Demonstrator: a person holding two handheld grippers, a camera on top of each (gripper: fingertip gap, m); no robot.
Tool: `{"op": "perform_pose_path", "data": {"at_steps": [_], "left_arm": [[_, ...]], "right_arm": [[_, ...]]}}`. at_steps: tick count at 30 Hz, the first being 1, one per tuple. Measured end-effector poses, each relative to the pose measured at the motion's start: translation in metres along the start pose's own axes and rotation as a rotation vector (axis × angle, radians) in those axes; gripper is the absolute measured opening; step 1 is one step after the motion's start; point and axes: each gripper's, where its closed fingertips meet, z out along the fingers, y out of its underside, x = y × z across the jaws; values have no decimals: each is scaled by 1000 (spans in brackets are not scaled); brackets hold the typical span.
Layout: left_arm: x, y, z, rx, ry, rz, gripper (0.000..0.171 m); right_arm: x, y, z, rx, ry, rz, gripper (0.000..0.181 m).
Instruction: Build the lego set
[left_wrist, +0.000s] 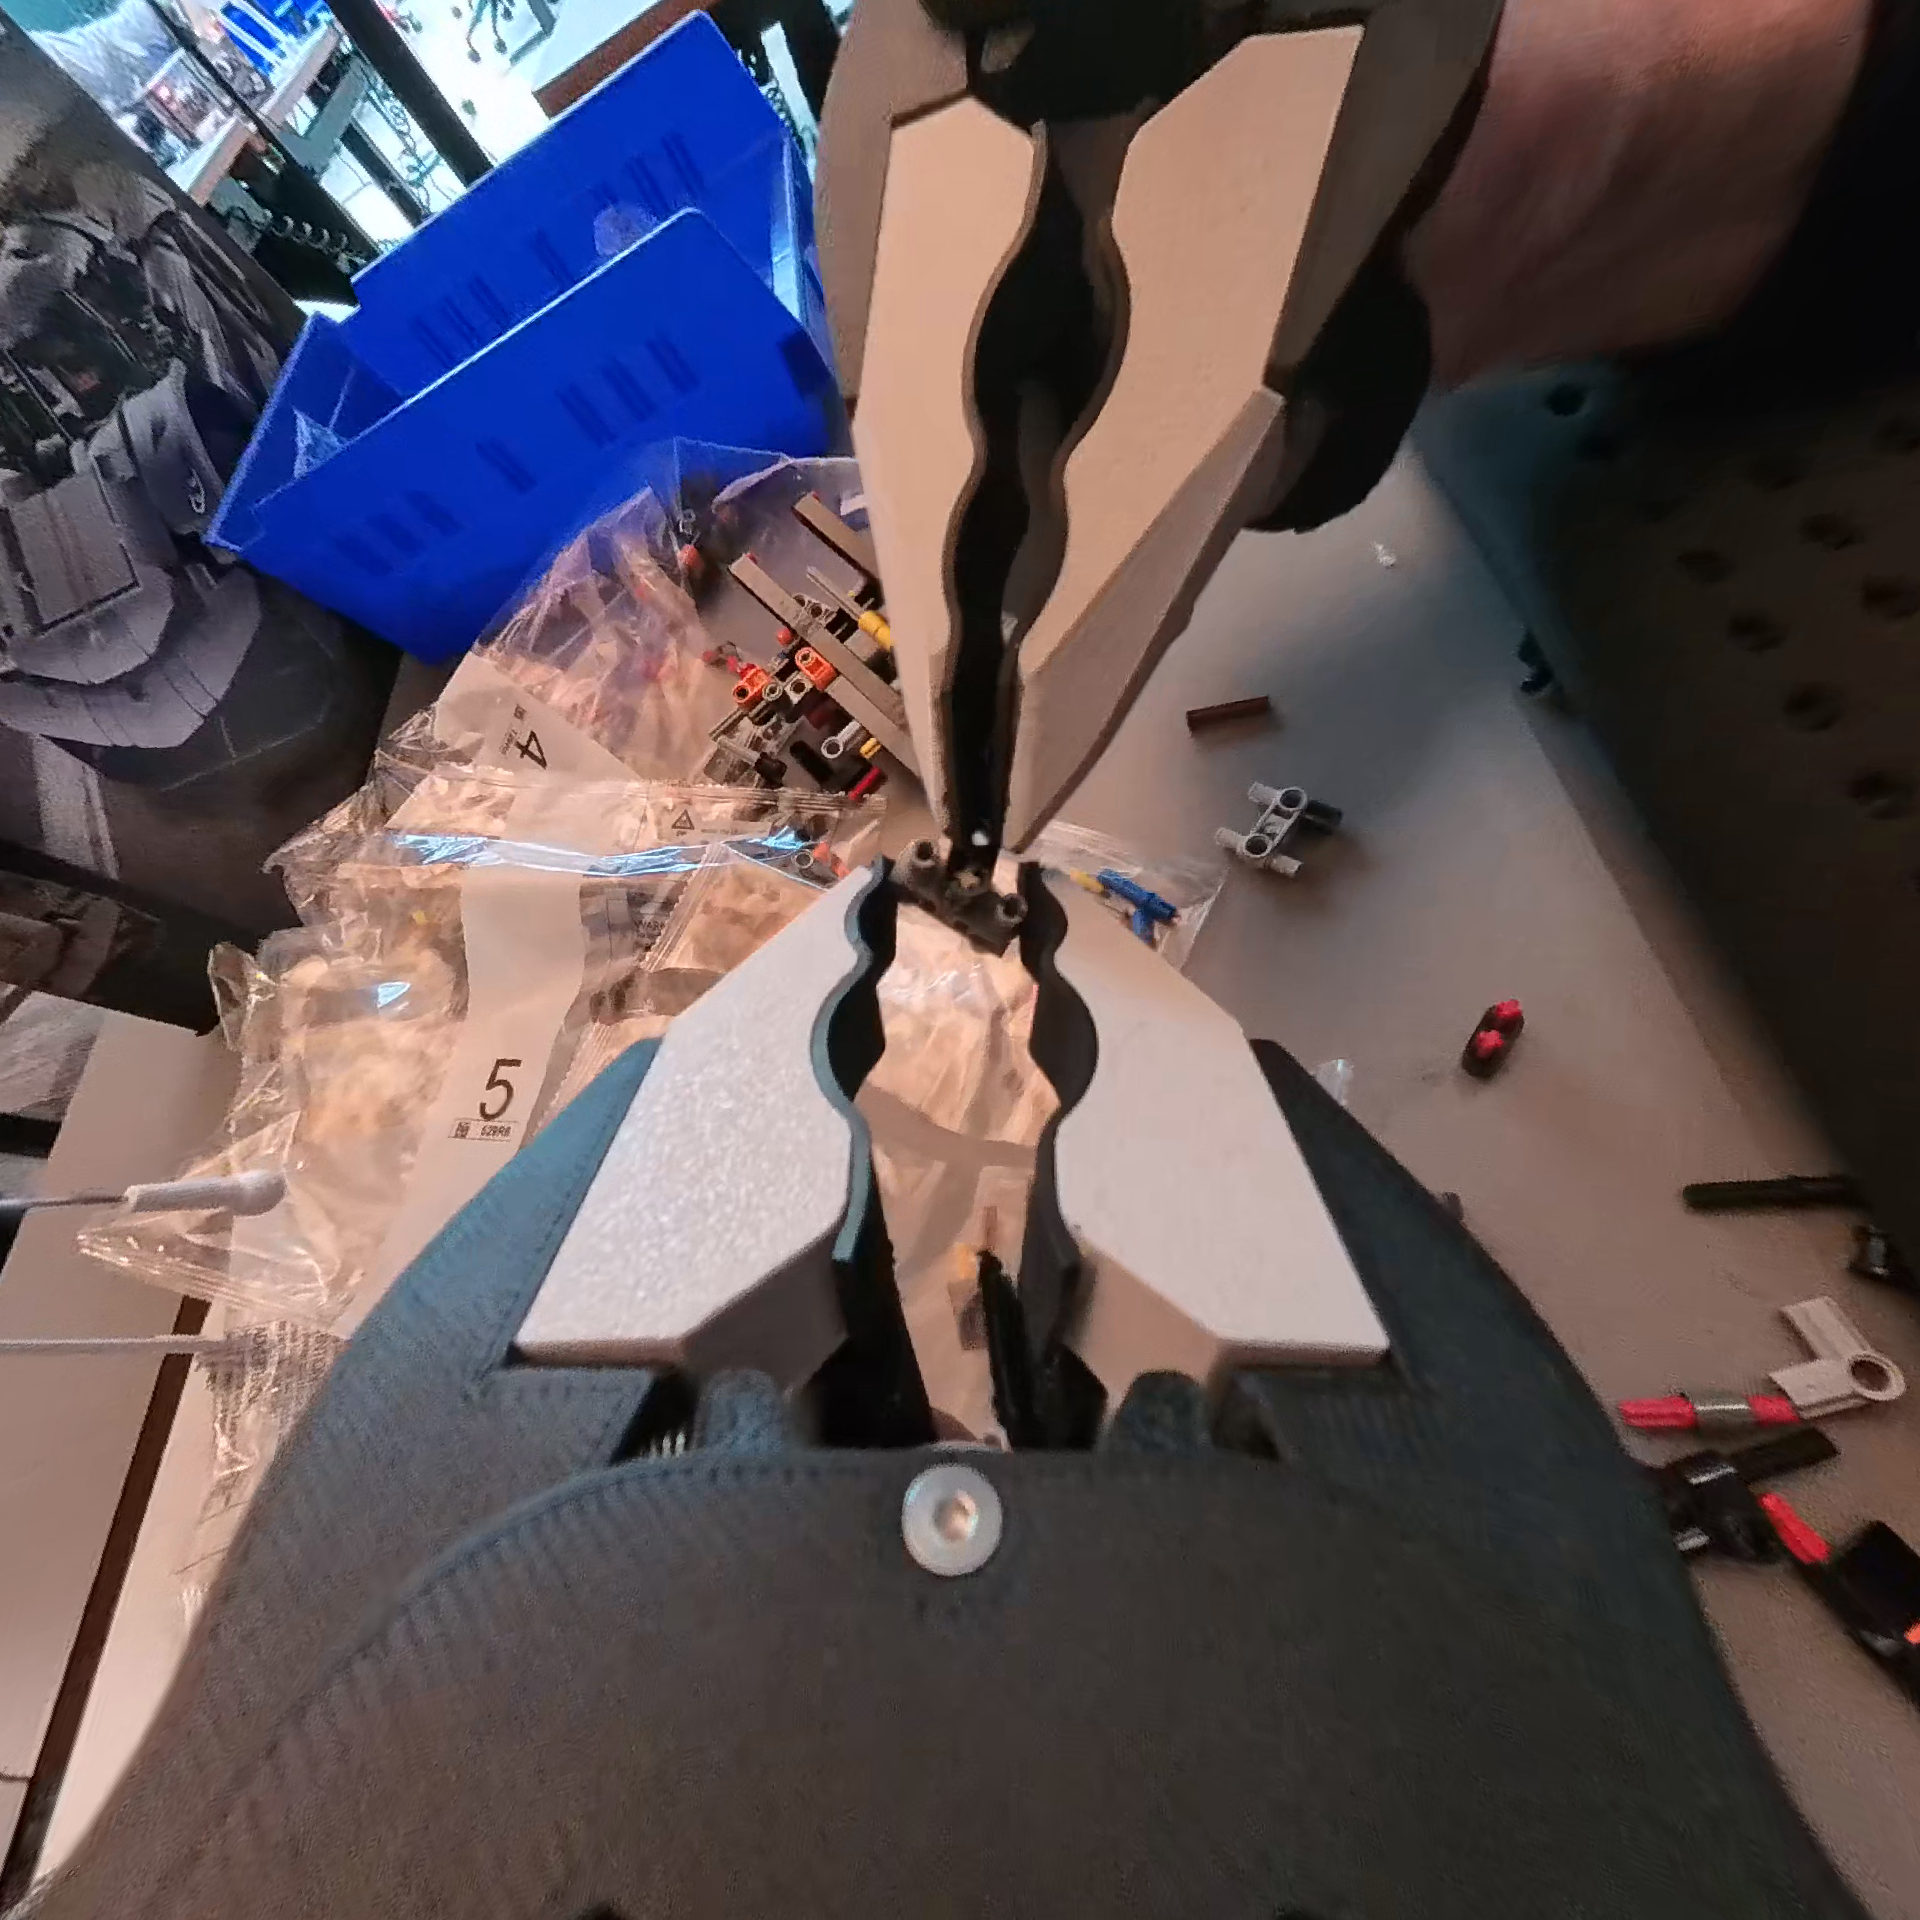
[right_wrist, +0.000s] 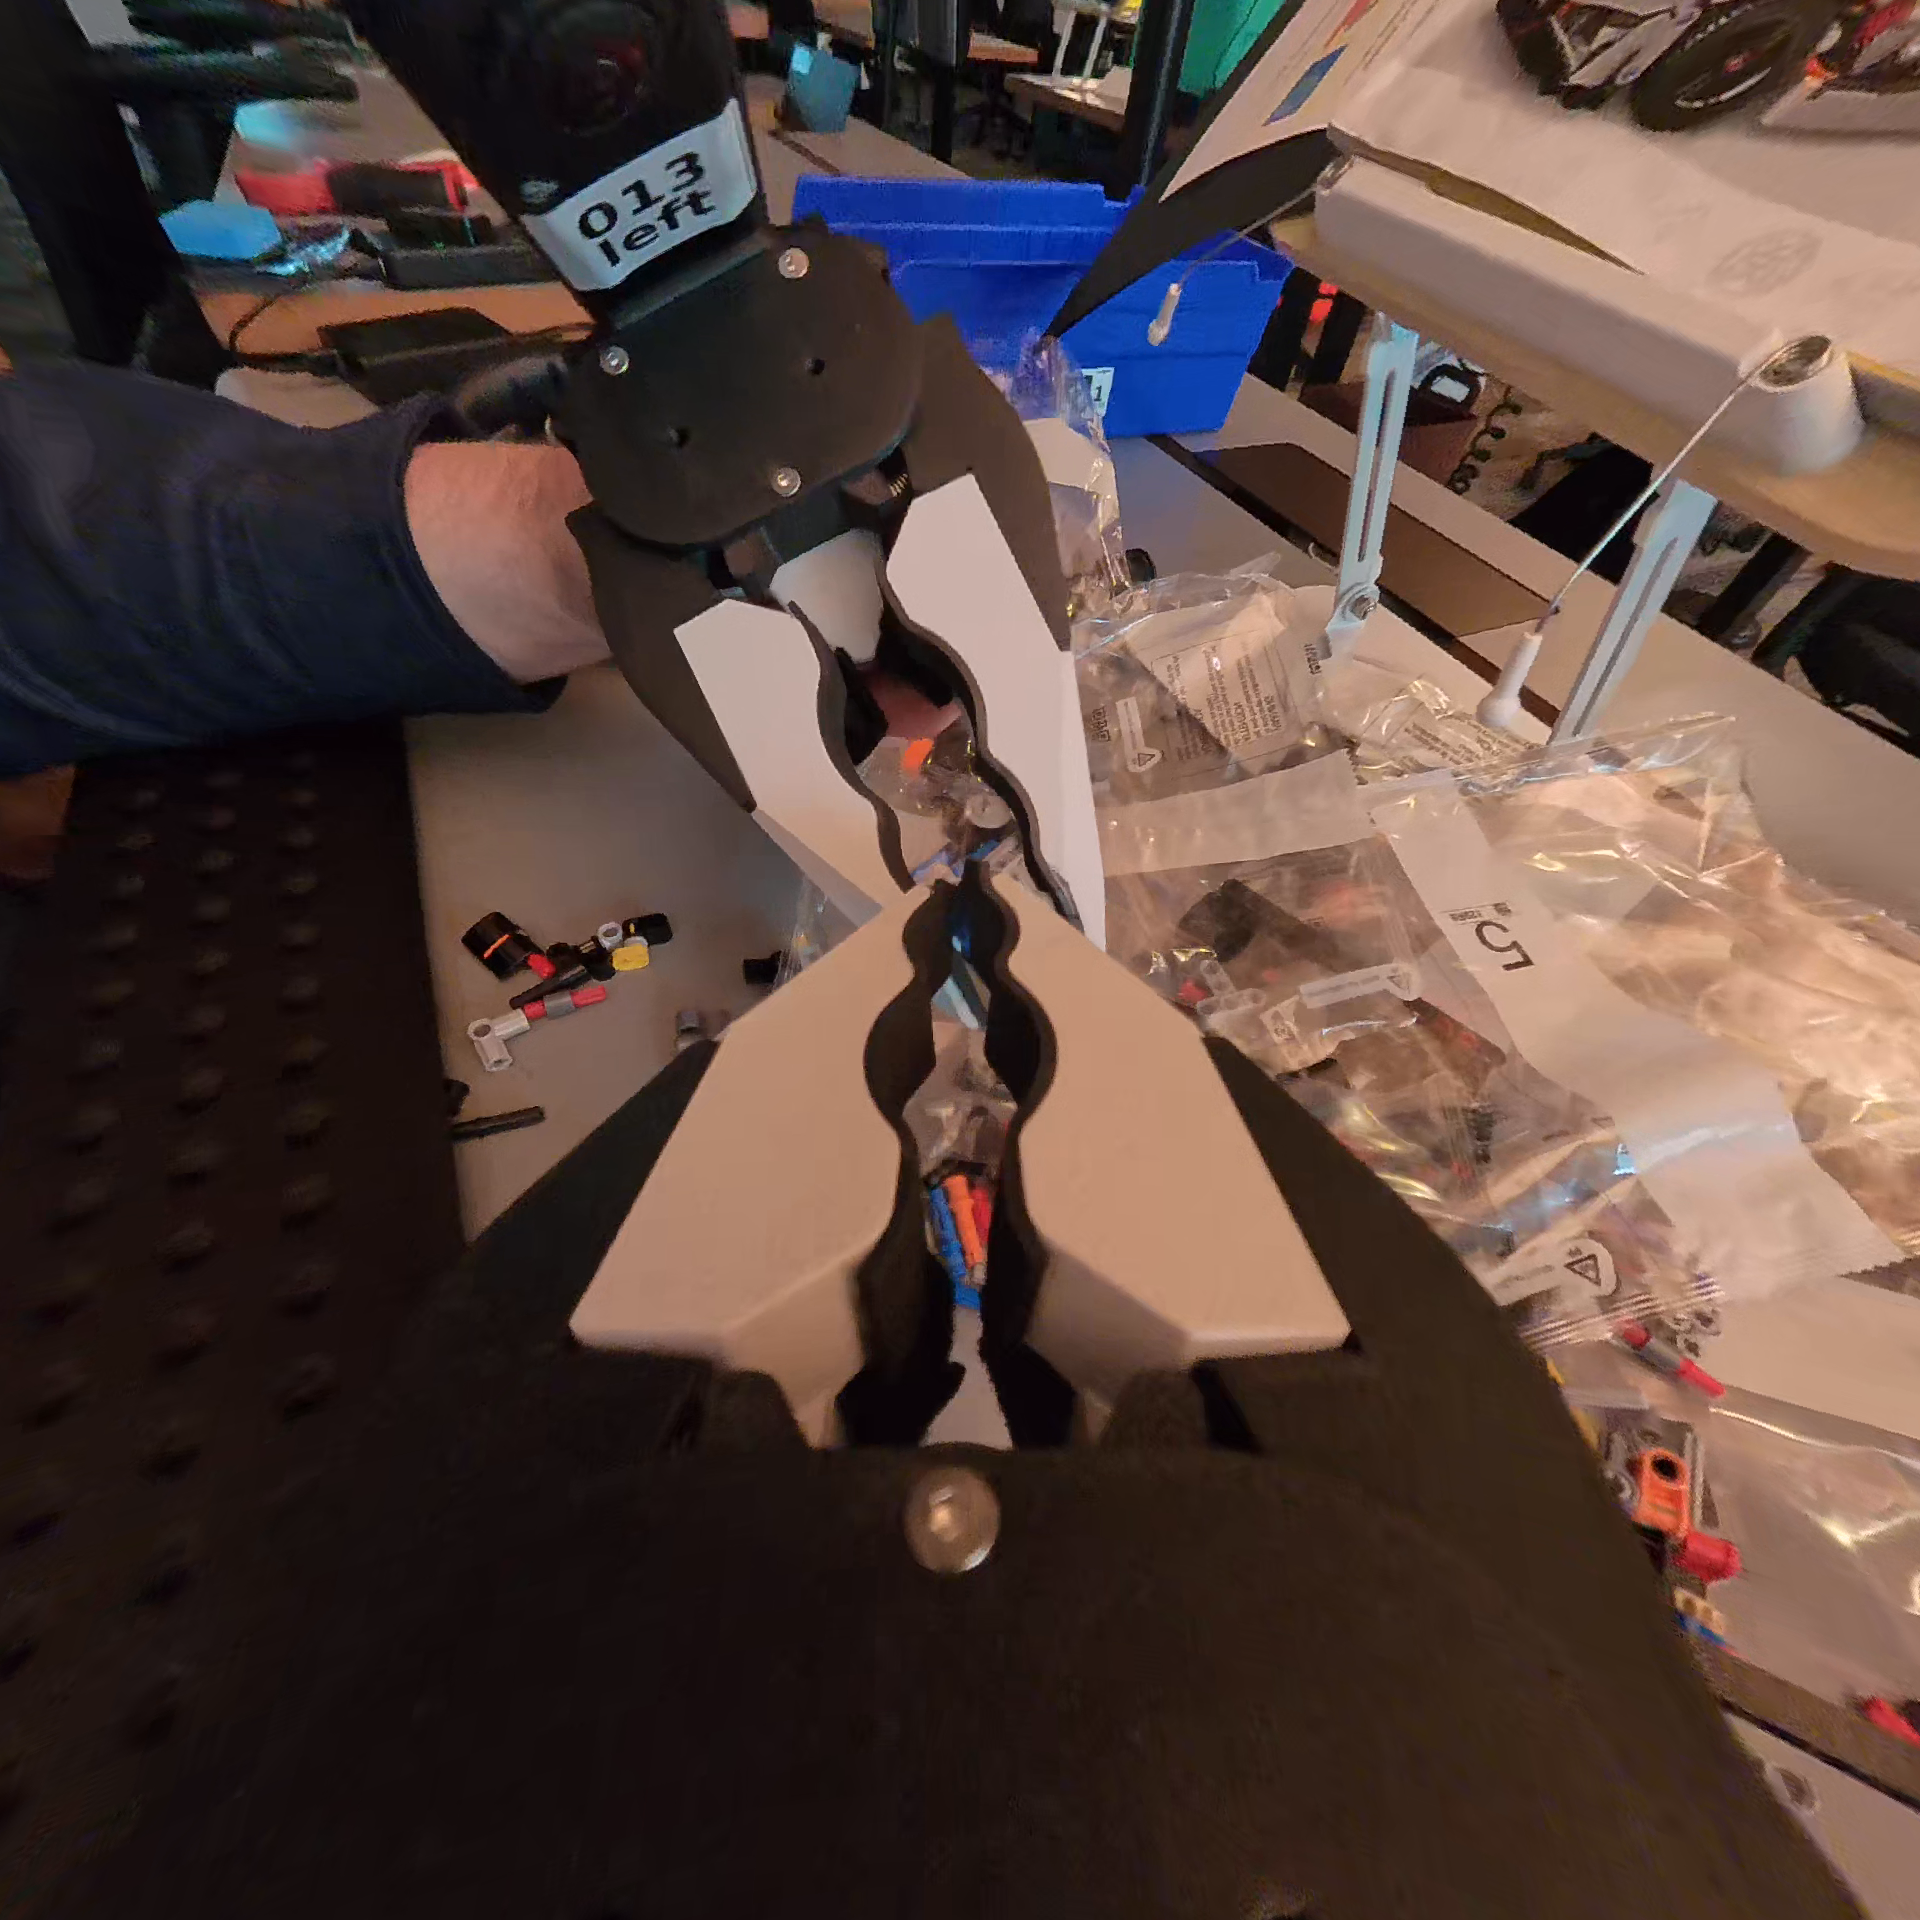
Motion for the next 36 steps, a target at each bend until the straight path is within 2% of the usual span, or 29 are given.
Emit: {"op": "perform_pose_path", "data": {"at_steps": [5,12,19,23,30,36], "left_arm": [[1,2,-1,5,16,-41,23],[-2,2,-2,7,-4,-40,23],[-7,4,-4,8,-22,-58,23],[-6,7,-3,-10,-24,-47,22],[-6,6,-4,-3,-22,-48,23],[-6,10,-3,-11,-14,-68,23]], "right_arm": [[4,3,-1,21,-37,96,0],[8,6,-3,5,13,21,2],[11,12,0,-52,89,-118,14],[13,18,5,-101,128,-170,13],[12,13,1,-66,111,-130,8],[12,16,4,-90,135,-167,7]]}}
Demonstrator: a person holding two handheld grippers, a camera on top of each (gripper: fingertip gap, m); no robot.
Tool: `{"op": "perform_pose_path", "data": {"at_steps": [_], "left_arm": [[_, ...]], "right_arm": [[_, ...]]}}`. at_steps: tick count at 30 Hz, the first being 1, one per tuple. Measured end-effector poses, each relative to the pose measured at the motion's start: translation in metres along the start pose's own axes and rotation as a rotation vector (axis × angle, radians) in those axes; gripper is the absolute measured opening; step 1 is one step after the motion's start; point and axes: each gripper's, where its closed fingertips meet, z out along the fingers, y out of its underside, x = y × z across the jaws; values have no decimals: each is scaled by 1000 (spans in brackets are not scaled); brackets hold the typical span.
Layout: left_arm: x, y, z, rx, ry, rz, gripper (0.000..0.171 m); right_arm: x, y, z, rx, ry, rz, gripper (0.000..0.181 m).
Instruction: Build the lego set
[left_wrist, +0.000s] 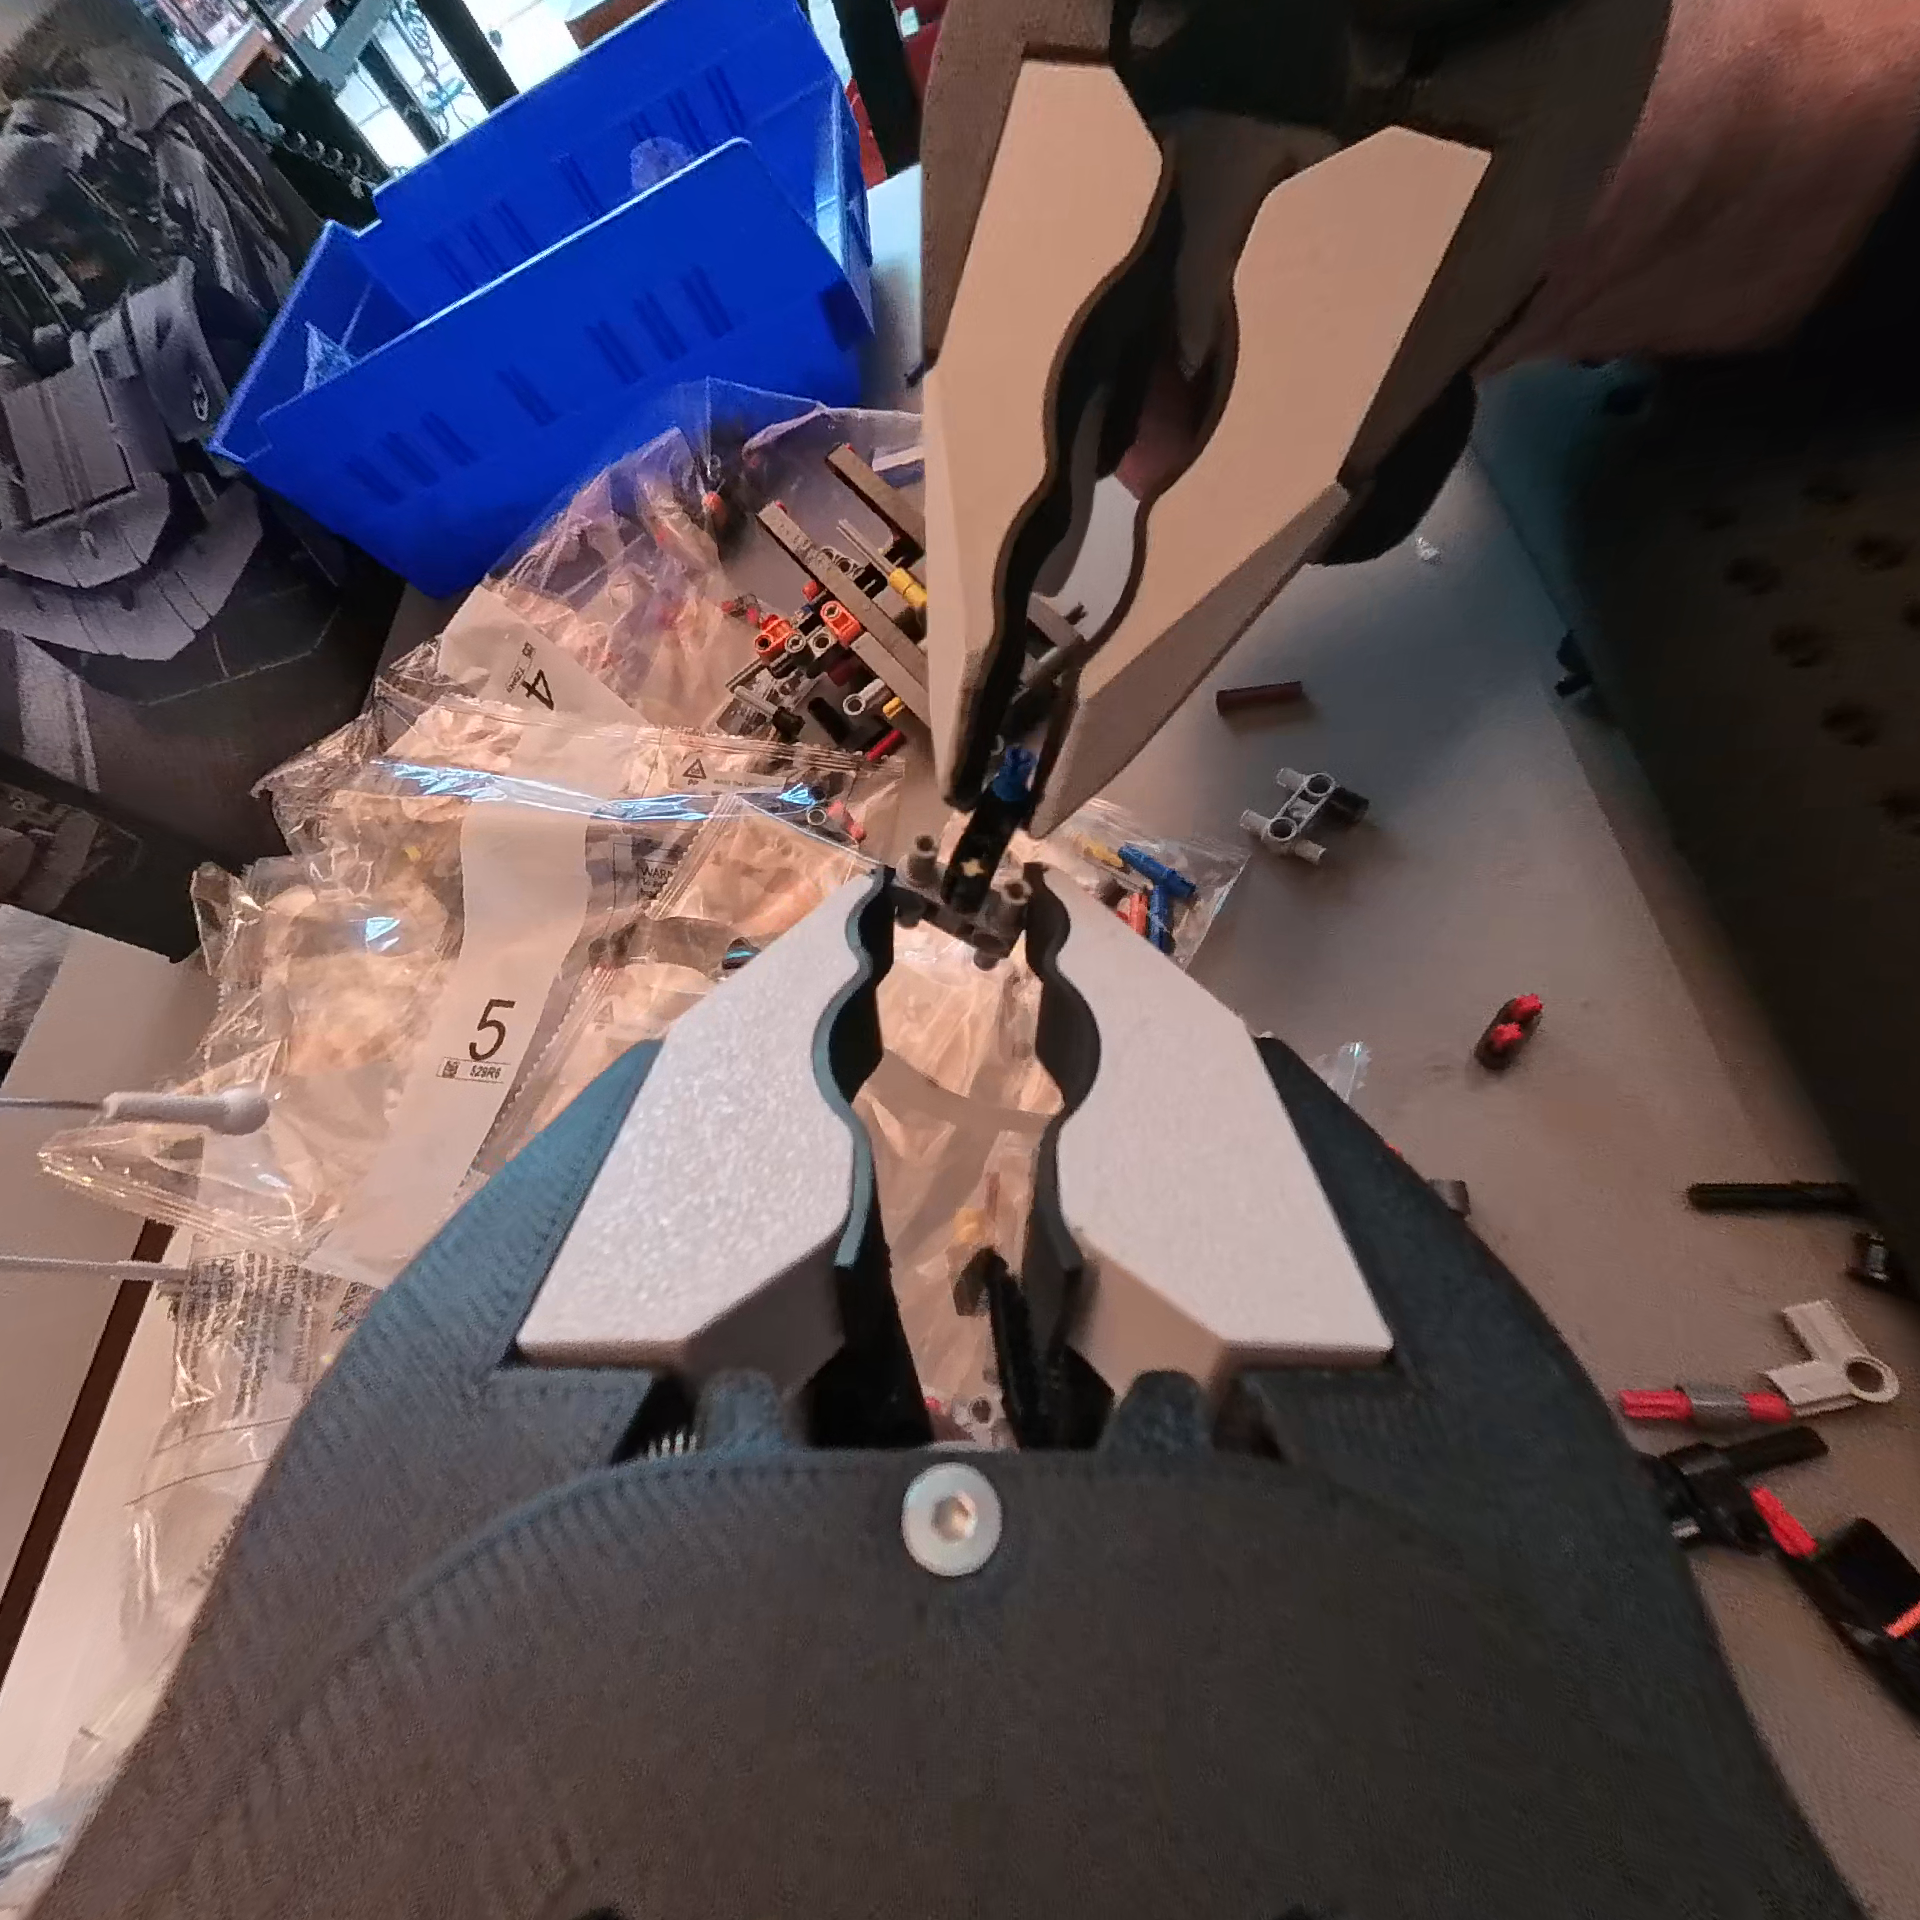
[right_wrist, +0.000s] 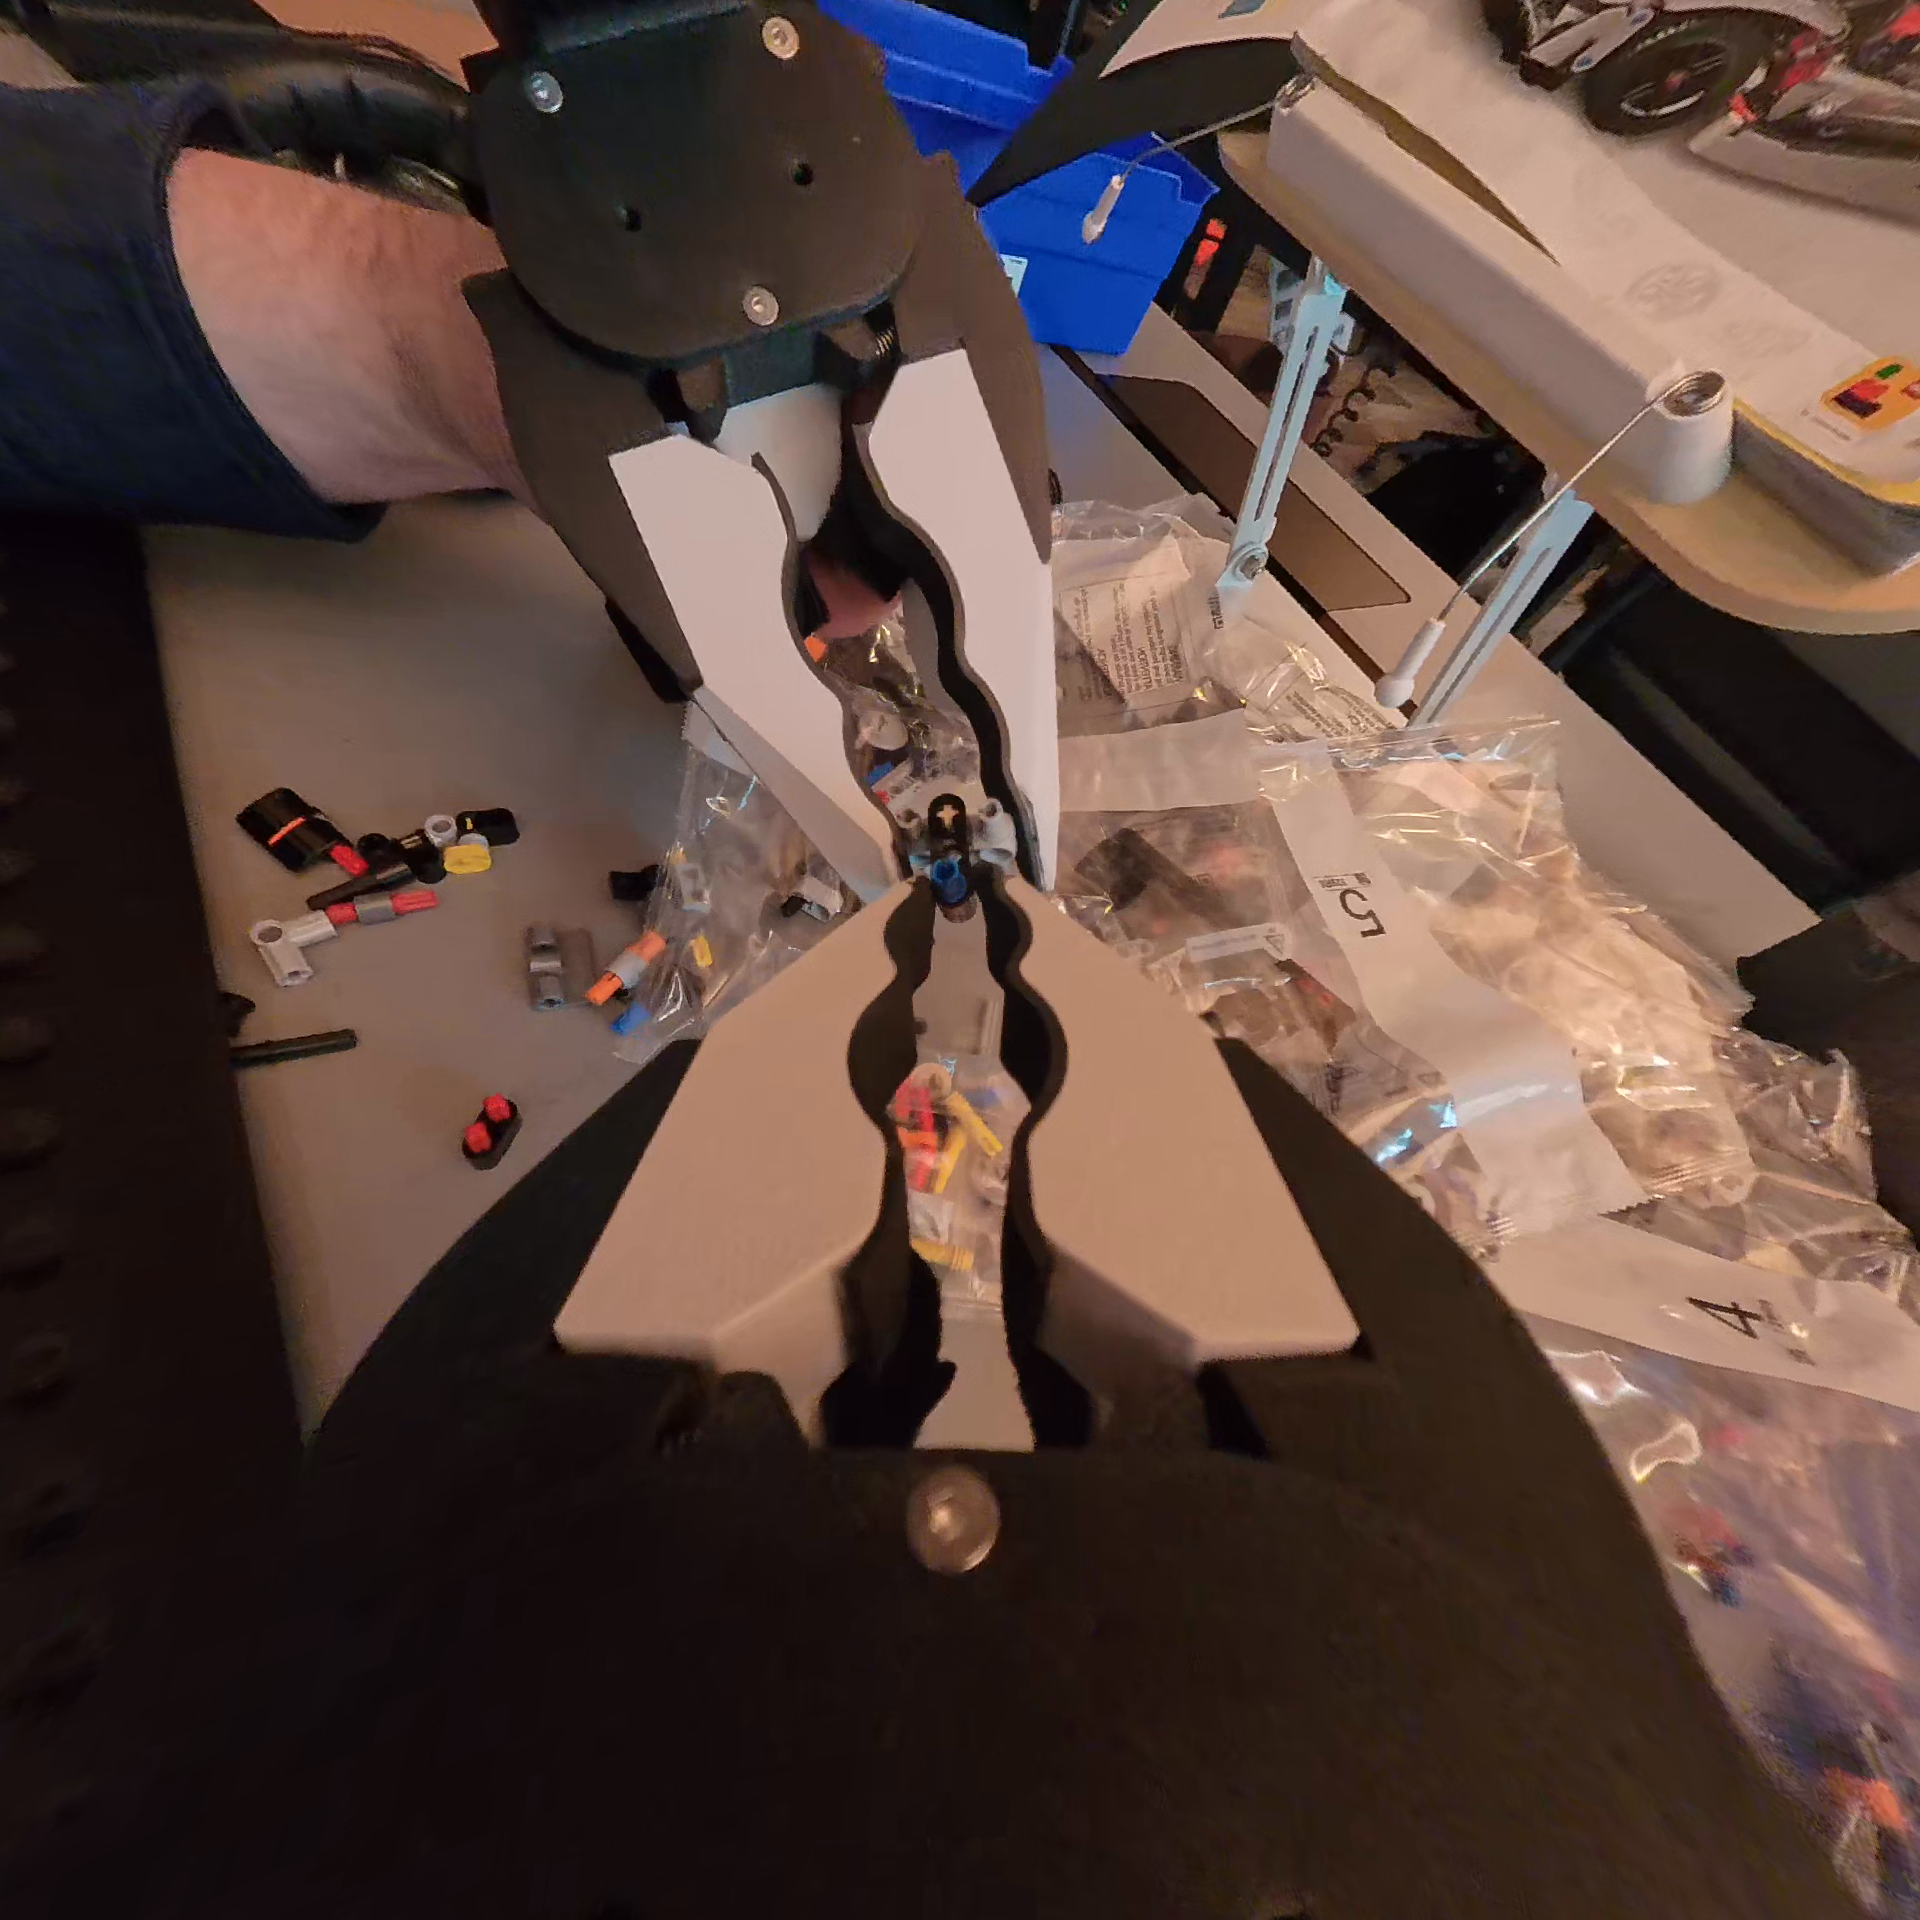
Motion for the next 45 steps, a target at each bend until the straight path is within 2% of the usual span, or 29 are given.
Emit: {"op": "perform_pose_path", "data": {"at_steps": [7,13,18,24,33,45], "left_arm": [[2,-14,-8,117,76,-126,23],[-6,-17,-15,192,134,-291,23],[-3,-15,-13,199,184,-350,23],[1,-12,-8,173,192,-338,23],[4,-3,0,106,168,-289,23],[7,-23,-3,240,212,-327,24]], "right_arm": [[1,-13,-9,136,-118,212,6],[5,-16,-13,154,-74,161,0],[4,-20,-14,173,-65,140,0],[1,-22,-12,177,-72,125,9],[-3,-14,-6,111,-74,98,1],[-3,-26,-16,211,-165,221,1]]}}
